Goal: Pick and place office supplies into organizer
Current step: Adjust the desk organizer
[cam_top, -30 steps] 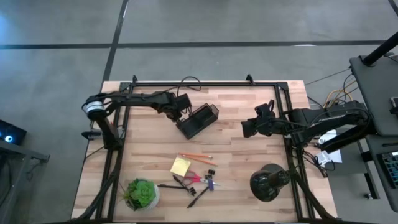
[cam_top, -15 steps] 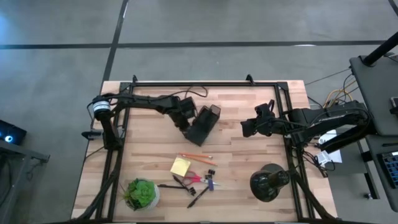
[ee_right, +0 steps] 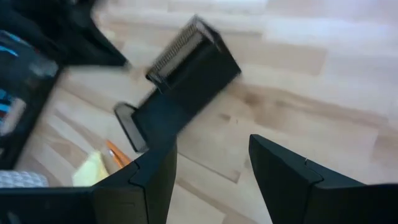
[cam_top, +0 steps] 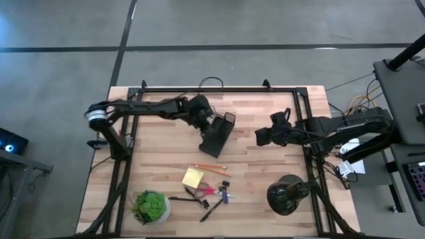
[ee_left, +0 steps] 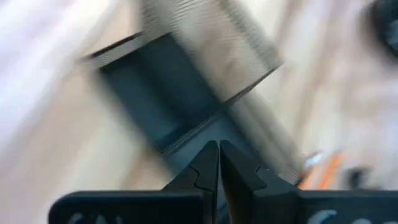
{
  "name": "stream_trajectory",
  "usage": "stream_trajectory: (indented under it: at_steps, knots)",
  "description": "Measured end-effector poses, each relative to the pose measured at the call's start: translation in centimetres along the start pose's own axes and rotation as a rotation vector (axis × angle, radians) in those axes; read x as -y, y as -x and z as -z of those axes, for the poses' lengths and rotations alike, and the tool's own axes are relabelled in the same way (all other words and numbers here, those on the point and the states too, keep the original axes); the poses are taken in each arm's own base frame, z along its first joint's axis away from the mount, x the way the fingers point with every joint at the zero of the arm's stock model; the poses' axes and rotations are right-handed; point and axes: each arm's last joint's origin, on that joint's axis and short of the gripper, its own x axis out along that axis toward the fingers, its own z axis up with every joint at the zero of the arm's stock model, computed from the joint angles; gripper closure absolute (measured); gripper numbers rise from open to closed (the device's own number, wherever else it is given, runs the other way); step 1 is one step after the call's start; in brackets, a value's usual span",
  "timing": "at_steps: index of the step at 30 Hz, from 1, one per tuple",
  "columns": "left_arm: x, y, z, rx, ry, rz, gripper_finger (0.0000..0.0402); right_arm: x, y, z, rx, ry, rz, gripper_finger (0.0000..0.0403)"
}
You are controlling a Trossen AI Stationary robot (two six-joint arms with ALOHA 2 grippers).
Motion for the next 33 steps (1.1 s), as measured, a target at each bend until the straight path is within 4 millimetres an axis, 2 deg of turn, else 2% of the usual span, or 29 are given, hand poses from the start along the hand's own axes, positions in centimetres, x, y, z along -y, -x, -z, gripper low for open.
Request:
stream_trajectory:
  at_steps: [2, 5, 8, 13, 19, 23, 28, 33]
  knots:
    - [-0.3, 1.1, 0.6, -0.019, -0.033, -0.098, 0.0402, -0.5, -1.2, 0.5, -0.034, 0.003, 0.008, 0.0210]
    - [-1.0, 1.7, 1.4, -0.067, -0.038, -0.142, 0.0402, -1.4, -3.6, 1.2, -0.085, 0.012, 0.021, 0.0223]
    - [-1.6, 0.9, 2.8, -0.144, -0.015, -0.144, 0.0402, -1.9, -5.9, 1.3, -0.114, 0.015, 0.038, 0.0264]
    - [-2.3, -0.6, 6.4, -0.306, 0.059, -0.110, 0.0401, -1.9, -8.2, 0.8, -0.134, 0.038, 0.058, 0.0374]
    - [-2.3, -1.5, 9.5, -0.382, 0.095, -0.103, 0.0401, -1.4, -10.5, 0.2, -0.191, 0.055, 0.074, 0.0392]
    - [-1.9, -2.2, 9.3, -0.295, 0.113, -0.039, 0.0401, -1.0, -12.2, -0.6, -0.184, 0.053, 0.094, 0.0394]
    - [-1.3, -2.5, 7.7, -0.140, 0.161, 0.020, 0.0401, -0.4, -14.3, -1.9, -0.202, 0.058, 0.077, 0.0394]
    - [-0.8, -2.6, 6.7, -0.047, 0.191, 0.073, 0.0401, 0.0, -16.2, -3.9, -0.219, 0.080, 0.076, 0.0394]
